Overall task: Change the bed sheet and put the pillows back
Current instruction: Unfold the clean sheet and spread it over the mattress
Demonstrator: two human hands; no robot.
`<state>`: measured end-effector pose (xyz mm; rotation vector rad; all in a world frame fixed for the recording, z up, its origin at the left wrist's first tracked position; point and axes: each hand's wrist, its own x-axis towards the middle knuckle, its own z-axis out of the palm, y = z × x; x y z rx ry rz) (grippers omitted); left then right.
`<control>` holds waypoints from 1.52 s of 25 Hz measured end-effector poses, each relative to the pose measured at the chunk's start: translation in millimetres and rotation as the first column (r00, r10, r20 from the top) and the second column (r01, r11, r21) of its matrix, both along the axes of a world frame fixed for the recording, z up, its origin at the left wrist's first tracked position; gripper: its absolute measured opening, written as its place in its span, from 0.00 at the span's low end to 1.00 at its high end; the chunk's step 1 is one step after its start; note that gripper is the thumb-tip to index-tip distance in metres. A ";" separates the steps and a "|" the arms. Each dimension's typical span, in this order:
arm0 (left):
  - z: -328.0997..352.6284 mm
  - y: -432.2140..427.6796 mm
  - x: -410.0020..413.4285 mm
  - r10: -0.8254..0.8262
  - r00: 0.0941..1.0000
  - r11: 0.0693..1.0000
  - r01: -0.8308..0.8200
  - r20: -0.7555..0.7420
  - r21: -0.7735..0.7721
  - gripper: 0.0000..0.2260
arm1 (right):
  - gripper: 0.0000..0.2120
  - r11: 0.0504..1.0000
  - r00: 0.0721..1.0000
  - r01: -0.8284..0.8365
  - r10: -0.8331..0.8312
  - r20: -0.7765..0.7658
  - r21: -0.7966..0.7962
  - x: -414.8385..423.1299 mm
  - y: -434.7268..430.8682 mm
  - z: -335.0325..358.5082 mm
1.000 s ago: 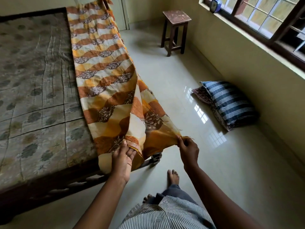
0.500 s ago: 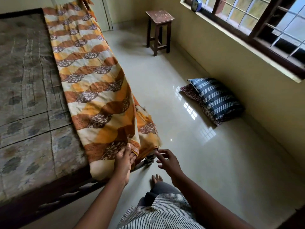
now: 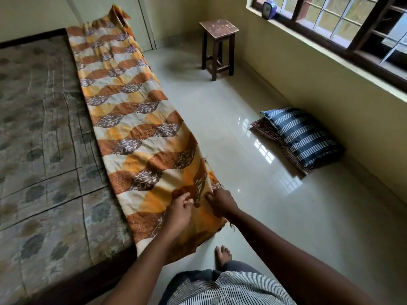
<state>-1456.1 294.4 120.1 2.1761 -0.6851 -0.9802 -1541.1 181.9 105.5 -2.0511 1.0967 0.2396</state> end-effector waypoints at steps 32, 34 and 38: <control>-10.5 326.7 364.4 -0.612 0.373 0.774 0.463 0.697 0.431 0.14 | 0.07 0.751 0.900 0.246 0.057 0.431 -0.613 182.1 394.7 36.6; -9.3 368.6 379.9 -0.619 0.377 0.774 0.442 0.689 0.453 0.13 | 0.09 0.834 0.913 0.190 0.043 0.405 -0.517 198.6 433.2 36.8; -22.3 434.8 410.7 -0.640 0.353 0.763 0.393 0.682 0.513 0.16 | 0.11 0.923 0.943 0.094 0.038 0.331 -0.372 232.9 490.1 24.2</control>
